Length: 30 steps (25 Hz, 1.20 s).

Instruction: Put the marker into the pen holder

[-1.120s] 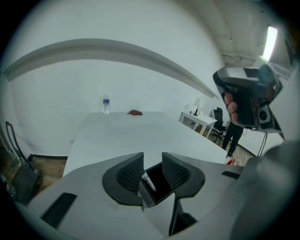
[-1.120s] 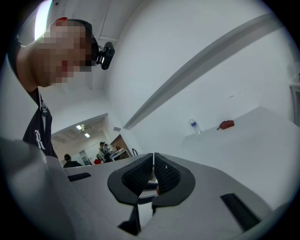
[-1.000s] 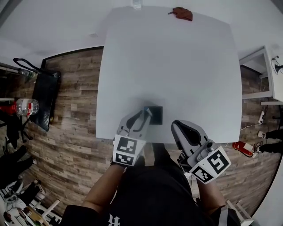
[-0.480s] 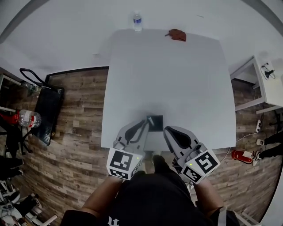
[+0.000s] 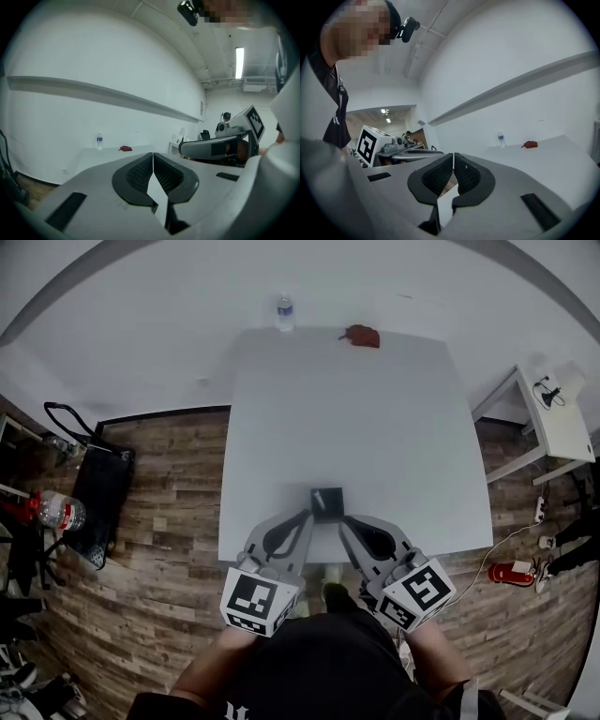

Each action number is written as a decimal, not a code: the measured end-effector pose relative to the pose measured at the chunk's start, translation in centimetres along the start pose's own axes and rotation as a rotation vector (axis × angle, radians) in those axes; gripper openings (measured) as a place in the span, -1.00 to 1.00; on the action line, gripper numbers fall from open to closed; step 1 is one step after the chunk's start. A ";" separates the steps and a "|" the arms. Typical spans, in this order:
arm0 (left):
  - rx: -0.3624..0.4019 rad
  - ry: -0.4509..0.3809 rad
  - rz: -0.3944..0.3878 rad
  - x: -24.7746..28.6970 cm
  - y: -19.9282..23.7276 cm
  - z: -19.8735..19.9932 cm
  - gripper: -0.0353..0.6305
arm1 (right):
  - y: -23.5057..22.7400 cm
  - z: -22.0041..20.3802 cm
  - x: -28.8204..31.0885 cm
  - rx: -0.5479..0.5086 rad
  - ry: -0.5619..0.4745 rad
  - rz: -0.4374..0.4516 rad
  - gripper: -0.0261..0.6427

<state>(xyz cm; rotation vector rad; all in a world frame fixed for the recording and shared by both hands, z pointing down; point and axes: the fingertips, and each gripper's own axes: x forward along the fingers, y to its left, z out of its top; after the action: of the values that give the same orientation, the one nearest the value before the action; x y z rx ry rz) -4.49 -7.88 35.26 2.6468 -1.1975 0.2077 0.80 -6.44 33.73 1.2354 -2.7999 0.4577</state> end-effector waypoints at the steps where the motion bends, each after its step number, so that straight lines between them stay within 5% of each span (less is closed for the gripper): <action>1: 0.005 -0.007 -0.001 -0.4 -0.1 0.3 -0.86 | 0.2 0.1 -0.1 -0.003 -0.004 -0.005 -0.87; 30: 0.026 -0.071 -0.046 -2.8 -1.9 2.4 -0.88 | 2.8 1.4 -1.8 -0.071 -0.048 -0.055 -0.88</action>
<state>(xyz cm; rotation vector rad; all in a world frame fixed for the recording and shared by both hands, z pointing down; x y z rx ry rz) -4.81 -5.29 32.01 2.7223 -1.1613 0.1226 0.07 -3.78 31.44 1.3224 -2.7859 0.3266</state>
